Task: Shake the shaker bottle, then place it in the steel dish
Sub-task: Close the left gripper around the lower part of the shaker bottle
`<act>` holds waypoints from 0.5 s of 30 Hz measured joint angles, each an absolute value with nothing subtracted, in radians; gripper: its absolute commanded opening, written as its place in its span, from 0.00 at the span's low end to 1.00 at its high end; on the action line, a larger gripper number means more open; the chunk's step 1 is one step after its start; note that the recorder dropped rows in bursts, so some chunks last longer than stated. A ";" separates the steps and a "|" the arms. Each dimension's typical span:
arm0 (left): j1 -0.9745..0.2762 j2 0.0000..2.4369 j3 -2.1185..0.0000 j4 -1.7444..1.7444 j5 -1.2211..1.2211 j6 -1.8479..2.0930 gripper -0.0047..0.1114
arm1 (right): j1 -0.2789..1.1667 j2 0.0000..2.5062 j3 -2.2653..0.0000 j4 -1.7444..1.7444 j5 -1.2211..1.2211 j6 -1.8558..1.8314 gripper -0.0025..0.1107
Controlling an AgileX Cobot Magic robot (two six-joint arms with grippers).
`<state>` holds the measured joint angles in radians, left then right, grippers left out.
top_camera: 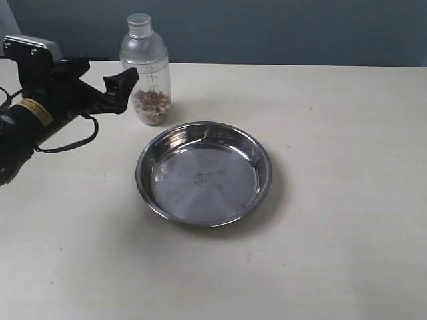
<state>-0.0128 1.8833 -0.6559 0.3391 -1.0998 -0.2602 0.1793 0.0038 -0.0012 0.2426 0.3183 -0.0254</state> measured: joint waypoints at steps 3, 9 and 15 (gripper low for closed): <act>-0.013 1.928 -0.668 0.347 -1.072 -0.257 0.84 | 0.179 0.004 -0.001 0.243 0.318 -0.025 0.02; -0.013 1.939 -0.671 0.366 -1.134 -0.261 0.84 | 0.179 0.004 -0.001 0.243 0.318 -0.025 0.02; -0.013 1.939 -0.715 0.389 -1.039 -0.275 0.95 | 0.179 0.004 -0.001 0.243 0.318 -0.025 0.02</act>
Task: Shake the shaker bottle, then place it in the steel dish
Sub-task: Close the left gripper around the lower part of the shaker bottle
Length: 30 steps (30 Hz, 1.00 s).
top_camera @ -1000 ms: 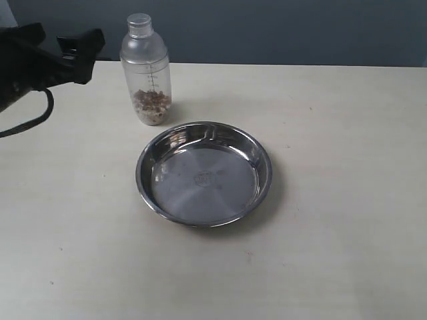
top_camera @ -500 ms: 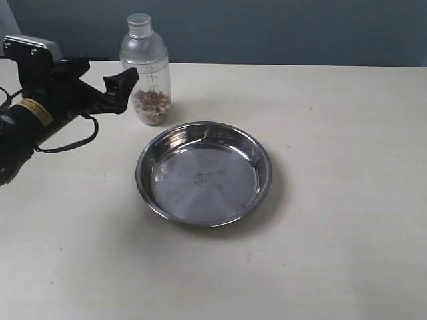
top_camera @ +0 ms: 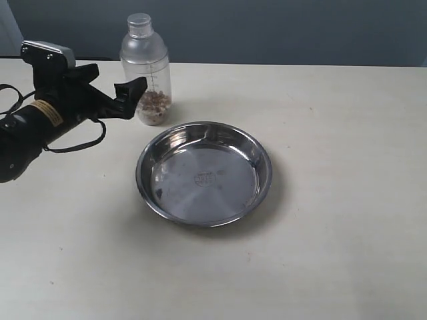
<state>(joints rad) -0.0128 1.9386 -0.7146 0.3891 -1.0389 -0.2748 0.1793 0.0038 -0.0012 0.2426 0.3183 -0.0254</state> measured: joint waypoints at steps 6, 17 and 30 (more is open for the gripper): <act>-0.016 1.940 -0.758 0.423 -0.983 -0.300 0.95 | 0.179 0.004 -0.001 0.243 0.318 -0.025 0.02; -0.026 2.148 -0.855 0.434 -1.104 -0.300 0.95 | 0.179 0.004 -0.001 0.243 0.318 -0.025 0.02; -0.026 2.260 -1.001 0.425 -1.113 -0.300 0.95 | 0.179 0.004 -0.001 0.243 0.318 -0.025 0.02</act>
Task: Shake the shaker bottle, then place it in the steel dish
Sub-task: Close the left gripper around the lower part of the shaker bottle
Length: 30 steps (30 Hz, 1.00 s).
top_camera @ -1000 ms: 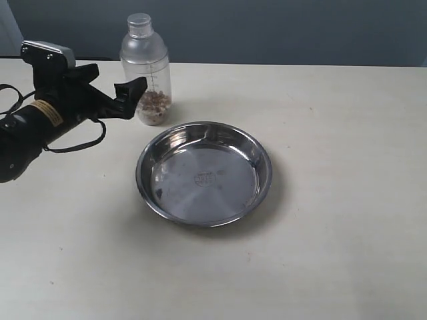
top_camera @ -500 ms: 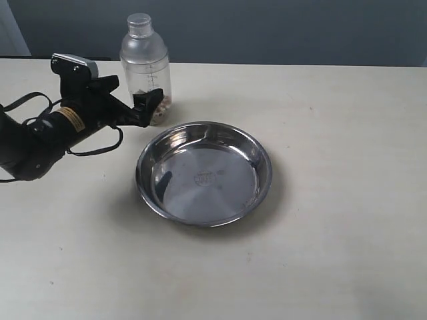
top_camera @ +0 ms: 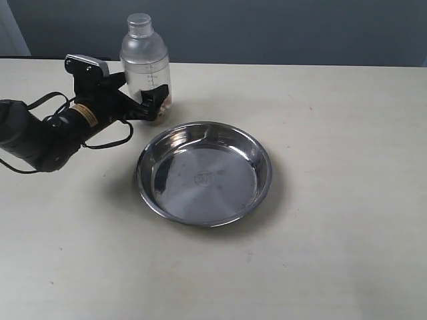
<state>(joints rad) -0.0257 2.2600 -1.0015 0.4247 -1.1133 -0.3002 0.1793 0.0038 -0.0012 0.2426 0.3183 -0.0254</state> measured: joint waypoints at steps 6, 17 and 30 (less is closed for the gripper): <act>-0.026 2.276 -1.049 0.425 -1.093 -0.271 0.95 | 0.179 0.004 -0.001 0.243 0.318 -0.025 0.02; -0.028 2.288 -1.148 0.431 -0.964 -0.253 0.95 | 0.179 0.004 -0.001 0.243 0.318 -0.025 0.02; -0.028 2.380 -1.172 0.446 -1.038 -0.282 0.95 | 0.179 0.004 -0.001 0.243 0.318 -0.025 0.02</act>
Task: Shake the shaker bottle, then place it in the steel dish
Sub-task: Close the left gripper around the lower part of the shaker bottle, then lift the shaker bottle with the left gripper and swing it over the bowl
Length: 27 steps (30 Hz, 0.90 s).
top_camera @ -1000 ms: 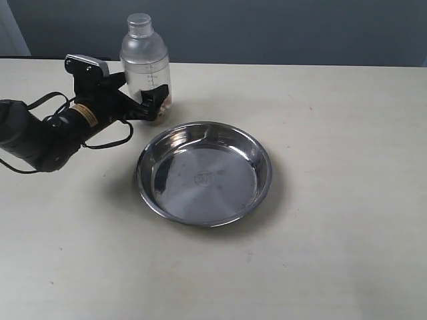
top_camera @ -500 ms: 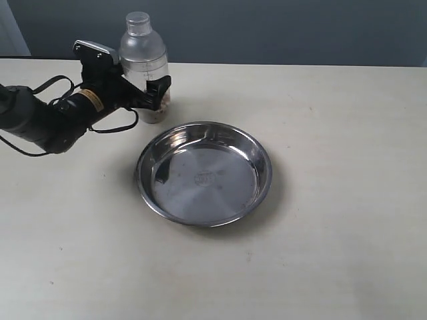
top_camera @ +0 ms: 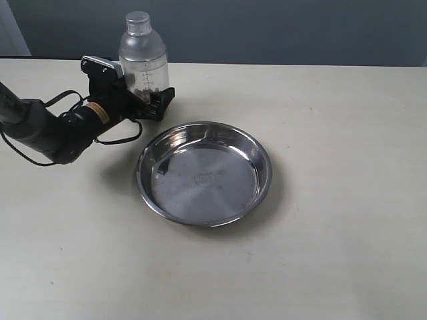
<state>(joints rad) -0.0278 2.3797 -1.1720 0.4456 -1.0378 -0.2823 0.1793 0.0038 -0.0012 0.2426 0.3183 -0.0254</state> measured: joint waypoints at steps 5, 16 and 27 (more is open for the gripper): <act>-0.028 2.397 -1.205 0.446 -1.055 -0.282 0.94 | 0.179 0.004 -0.001 0.243 0.318 -0.025 0.02; -0.028 2.409 -1.214 0.457 -1.049 -0.286 0.51 | 0.179 0.004 -0.001 0.243 0.318 -0.023 0.02; -0.029 2.409 -1.214 0.640 -1.089 -0.370 0.06 | 0.179 0.004 -0.001 0.243 0.318 -0.023 0.02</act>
<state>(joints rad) -0.0293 2.4094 -1.2143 0.6400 -1.0889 -0.3701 0.1793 0.0038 -0.0012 0.2426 0.3183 -0.0233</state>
